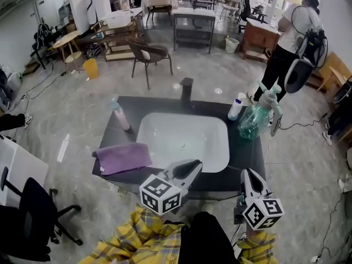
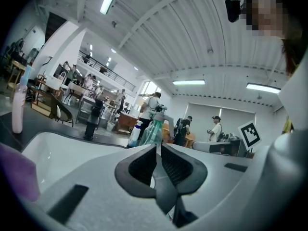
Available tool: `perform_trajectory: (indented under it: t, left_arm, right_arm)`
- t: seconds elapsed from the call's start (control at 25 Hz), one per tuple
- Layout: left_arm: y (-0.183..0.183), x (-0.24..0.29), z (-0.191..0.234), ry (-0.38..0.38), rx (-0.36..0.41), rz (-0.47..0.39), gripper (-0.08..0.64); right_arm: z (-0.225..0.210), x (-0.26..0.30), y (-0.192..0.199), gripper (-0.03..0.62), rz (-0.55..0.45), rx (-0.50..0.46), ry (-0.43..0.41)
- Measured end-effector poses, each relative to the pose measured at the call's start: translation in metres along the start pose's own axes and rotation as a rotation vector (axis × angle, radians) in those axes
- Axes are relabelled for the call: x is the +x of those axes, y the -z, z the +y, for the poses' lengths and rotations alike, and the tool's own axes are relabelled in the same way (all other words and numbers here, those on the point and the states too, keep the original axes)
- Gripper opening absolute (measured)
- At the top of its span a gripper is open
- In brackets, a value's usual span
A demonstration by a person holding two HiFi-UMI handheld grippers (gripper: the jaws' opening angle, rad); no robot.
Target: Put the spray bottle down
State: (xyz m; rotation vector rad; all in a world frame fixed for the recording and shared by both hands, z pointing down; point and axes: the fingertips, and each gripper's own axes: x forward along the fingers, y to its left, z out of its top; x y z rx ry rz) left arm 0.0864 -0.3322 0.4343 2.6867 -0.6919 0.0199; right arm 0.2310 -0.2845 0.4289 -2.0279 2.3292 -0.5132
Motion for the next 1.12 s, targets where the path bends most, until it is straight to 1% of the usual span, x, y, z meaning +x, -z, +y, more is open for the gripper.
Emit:
perform_trajectory:
  t: [0.2, 0.48, 0.64, 0.8, 1.12]
  left_arm:
    - [0.003, -0.011, 0.007, -0.02, -0.011, -0.012, 0.029]
    - [0.003, -0.009, 0.003, -0.017, -0.006, -0.025, 0.029]
    - [0.007, -0.008, 0.005, -0.023, -0.003, -0.004, 0.029]
    - [0.012, -0.008, 0.004, -0.02, -0.002, 0.012, 0.029]
    - [0.018, -0.002, 0.004, -0.009, -0.01, 0.023, 0.029]
  right_arm:
    - [0.012, -0.002, 0.007, 0.005, 0.012, 0.018, -0.021]
    - [0.015, -0.001, 0.012, 0.005, 0.032, 0.029, -0.055]
    - [0.017, 0.006, 0.011, 0.005, 0.029, 0.047, -0.068]
    - [0.018, 0.009, 0.02, 0.005, 0.052, 0.045, -0.079]
    - [0.011, 0.01, 0.029, 0.005, 0.062, 0.07, -0.072]
